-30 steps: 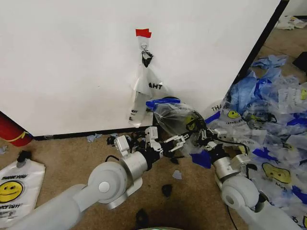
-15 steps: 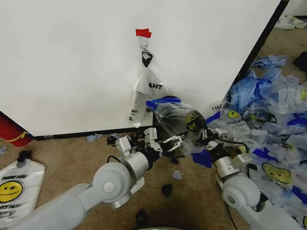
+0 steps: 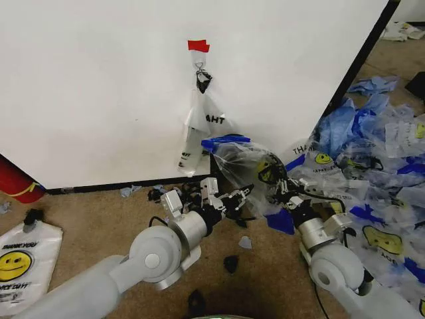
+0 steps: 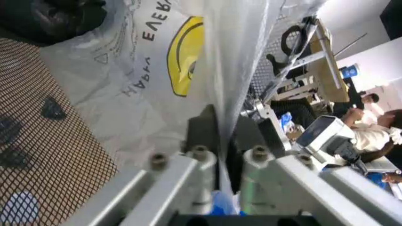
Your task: Pick up the garbage bag from the wall and place it over the trash bin.
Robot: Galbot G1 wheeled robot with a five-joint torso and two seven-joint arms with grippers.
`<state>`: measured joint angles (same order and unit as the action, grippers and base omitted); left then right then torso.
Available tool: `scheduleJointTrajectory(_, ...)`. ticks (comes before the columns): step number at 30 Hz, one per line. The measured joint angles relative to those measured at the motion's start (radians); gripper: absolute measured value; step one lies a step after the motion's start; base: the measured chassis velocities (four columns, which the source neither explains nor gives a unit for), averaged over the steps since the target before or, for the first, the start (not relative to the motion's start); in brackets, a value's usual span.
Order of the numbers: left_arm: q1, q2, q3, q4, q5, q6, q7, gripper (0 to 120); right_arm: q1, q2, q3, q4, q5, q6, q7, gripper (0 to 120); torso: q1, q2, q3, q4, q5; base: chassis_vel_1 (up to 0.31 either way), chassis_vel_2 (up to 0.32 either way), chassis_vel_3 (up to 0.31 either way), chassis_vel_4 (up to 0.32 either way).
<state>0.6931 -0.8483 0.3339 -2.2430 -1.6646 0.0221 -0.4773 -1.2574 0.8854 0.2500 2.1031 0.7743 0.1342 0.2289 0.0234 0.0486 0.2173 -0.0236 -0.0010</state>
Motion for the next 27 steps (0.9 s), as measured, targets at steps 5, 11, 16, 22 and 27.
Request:
scheduleJointTrajectory(5,0.001,0.006,-0.001,0.001,0.006,-0.004,0.002,0,0.002,-0.006,0.0,0.001,0.047,-0.001,0.001,0,0.0,0.0,0.0,-0.0001,0.0,0.0,0.0,0.0,0.0)
scheduleJointTrajectory(11,0.021,0.013,-0.008,-0.002,0.024,-0.005,0.003,0,0.01,-0.009,0.001,0.006,0.137,-0.007,0.017,0,0.0,0.0,0.0,0.0,0.0,0.0,0.0,0.0,0.0)
scheduleJointTrajectory(16,0.045,0.018,-0.025,-0.007,0.038,-0.005,0.007,0,0.013,-0.017,0.01,0.007,0.208,-0.014,0.022,0,0.0,0.0,0.0,0.0,-0.0001,0.0,0.0,0.0,0.0)
scheduleJointTrajectory(22,0.068,0.026,-0.043,-0.015,0.049,-0.005,0.014,0,0.015,-0.024,0.013,0.008,0.241,-0.018,0.025,0,0.0,0.0,0.0,0.0,0.0,0.0,0.0,0.0,0.0)
scheduleJointTrajectory(27,0.095,0.039,-0.071,-0.033,0.058,-0.005,0.018,0,0.031,-0.019,0.008,-0.012,0.243,-0.025,0.039,0,0.0,0.0,0.0,0.0,0.0,0.0,0.0,0.0,0.0)
